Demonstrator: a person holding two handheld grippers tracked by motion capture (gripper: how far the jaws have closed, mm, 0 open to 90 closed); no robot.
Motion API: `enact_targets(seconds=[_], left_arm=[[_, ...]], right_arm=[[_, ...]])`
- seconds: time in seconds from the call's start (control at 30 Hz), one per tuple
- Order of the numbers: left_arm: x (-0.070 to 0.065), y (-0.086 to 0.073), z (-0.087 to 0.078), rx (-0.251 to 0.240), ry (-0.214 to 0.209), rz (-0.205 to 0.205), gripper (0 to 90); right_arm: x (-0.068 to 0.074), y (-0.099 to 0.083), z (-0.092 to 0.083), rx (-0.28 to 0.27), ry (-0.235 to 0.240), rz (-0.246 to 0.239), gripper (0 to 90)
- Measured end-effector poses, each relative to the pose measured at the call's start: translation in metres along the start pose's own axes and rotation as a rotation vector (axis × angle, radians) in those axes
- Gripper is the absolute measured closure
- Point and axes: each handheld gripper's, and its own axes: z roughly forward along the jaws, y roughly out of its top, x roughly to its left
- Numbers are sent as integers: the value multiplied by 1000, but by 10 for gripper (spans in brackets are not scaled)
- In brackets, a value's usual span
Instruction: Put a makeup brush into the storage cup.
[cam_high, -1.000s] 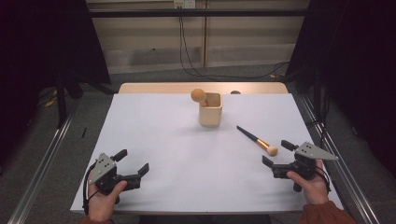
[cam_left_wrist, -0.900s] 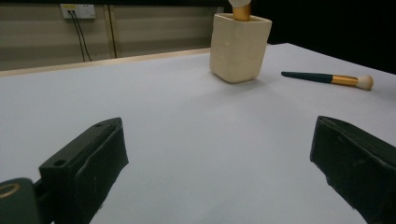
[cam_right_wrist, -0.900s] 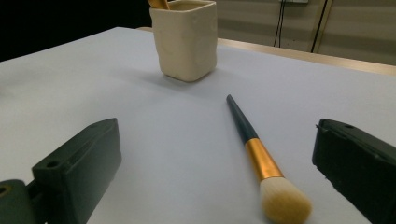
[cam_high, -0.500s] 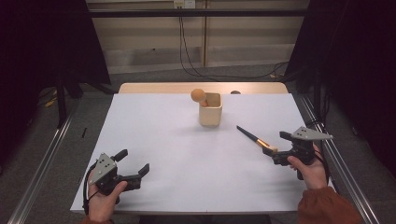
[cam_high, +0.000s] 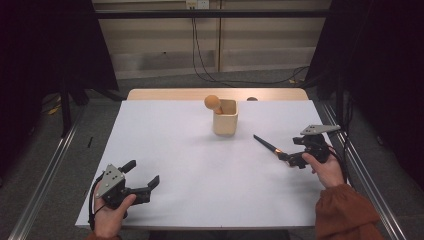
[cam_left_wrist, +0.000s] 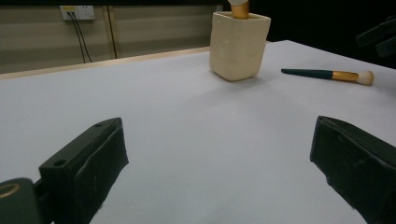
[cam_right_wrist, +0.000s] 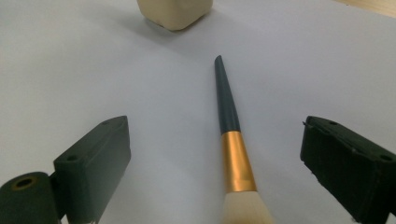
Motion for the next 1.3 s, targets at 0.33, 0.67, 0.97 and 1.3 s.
enact_targets(seconds=[0.33, 0.67, 0.97, 1.3], left_arm=[[0, 0, 0, -1, -3, -1, 36], [0, 0, 0, 1, -4, 7, 37], [0, 0, 0, 5, -4, 9, 36], [0, -1, 1, 9, -4, 12, 37]], right_arm=[[-7, 10, 19, 189, 5, -78, 70], [-12, 16, 34, 370, 25, -130, 388], [-17, 21, 40, 440, 51, -135, 510], [-27, 27, 46, 525, 103, -117, 615]])
